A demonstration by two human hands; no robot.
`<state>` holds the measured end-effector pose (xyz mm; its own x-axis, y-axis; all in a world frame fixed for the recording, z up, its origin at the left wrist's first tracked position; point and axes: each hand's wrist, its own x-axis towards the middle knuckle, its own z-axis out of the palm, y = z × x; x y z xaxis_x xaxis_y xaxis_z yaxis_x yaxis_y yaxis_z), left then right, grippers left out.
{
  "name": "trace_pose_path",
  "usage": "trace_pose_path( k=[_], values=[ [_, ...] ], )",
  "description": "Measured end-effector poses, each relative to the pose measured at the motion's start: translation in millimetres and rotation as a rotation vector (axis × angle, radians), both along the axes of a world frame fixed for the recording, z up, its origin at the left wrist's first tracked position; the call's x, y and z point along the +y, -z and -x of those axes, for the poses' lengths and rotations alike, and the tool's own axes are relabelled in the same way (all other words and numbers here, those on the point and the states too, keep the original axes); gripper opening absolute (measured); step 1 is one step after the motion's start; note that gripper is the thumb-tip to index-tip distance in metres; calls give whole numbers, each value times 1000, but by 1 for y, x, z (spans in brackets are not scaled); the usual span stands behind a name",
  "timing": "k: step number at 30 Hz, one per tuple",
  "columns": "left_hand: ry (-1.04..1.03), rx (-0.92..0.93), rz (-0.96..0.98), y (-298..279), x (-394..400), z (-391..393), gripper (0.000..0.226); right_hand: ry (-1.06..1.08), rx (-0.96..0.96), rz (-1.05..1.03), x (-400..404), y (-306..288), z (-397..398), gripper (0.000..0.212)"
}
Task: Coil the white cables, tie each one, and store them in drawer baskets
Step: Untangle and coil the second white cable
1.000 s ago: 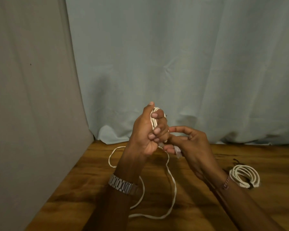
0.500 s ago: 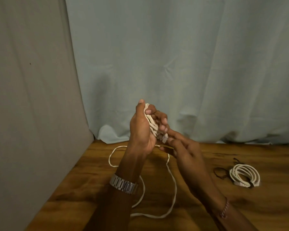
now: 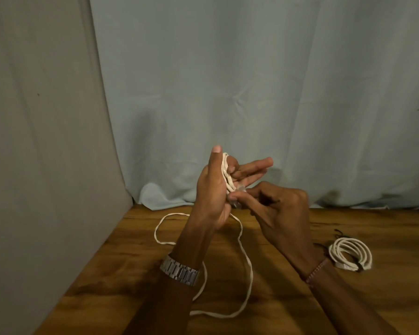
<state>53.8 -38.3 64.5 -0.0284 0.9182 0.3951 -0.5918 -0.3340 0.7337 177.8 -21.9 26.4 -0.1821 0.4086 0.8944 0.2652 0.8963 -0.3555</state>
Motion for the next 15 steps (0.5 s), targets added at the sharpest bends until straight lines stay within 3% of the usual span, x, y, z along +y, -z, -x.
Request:
trace_pose_path(
  k=[6, 15],
  values=[
    [-82, 83, -37, 0, -4, 1, 61, 7, 74, 57, -1, 16, 13, 29],
    [-141, 207, -104, 13, 9, 11, 55, 19, -6, 44, 6, 20, 12, 33]
  ],
)
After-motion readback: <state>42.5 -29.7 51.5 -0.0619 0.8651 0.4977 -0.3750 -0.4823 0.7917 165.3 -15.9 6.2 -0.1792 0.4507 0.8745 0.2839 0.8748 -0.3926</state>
